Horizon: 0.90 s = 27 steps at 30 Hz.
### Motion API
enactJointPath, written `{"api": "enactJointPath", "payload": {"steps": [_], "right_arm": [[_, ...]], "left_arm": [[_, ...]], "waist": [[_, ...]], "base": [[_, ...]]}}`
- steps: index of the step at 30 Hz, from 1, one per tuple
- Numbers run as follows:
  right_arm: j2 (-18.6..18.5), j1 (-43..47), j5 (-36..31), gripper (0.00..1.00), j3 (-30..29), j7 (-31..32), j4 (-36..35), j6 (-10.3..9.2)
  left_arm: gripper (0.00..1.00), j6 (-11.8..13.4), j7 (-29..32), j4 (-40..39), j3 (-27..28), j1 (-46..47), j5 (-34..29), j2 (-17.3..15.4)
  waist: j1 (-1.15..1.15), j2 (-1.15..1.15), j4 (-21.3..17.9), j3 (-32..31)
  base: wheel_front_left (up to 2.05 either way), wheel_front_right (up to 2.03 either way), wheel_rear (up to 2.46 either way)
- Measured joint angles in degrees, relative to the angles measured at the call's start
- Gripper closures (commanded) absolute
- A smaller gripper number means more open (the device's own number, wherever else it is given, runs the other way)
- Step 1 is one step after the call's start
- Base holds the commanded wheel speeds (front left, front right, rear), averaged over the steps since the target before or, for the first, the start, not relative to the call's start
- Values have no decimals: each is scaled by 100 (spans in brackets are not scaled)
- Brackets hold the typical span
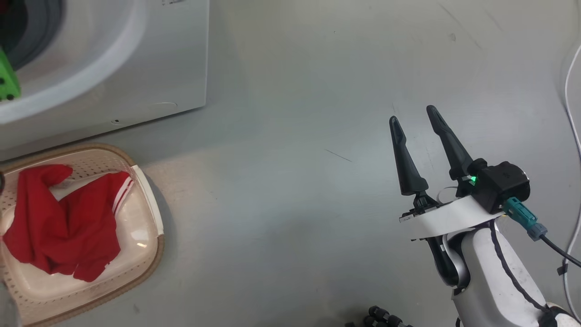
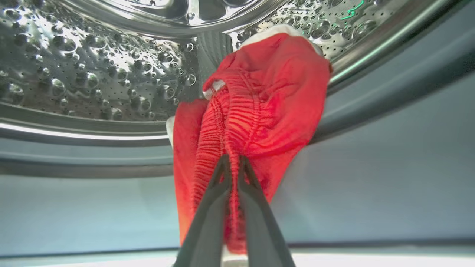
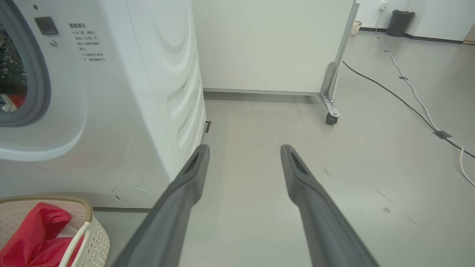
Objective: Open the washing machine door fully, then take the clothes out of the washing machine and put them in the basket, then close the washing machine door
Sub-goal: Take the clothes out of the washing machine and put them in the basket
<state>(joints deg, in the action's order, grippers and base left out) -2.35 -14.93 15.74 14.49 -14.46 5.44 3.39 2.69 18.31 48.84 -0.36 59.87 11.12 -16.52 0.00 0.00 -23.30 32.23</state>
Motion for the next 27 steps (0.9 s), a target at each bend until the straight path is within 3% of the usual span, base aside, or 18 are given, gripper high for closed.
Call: {"api": "enactJointPath", "payload": {"steps": [27], "right_arm": [[-58,296,-271,0,-304,0,220,7]], "left_arm": [[100,-687,-1360,441,-236,-1316,193,531]], "waist": [[0,0,817,-1165]], "base": [[0,0,0]]}}
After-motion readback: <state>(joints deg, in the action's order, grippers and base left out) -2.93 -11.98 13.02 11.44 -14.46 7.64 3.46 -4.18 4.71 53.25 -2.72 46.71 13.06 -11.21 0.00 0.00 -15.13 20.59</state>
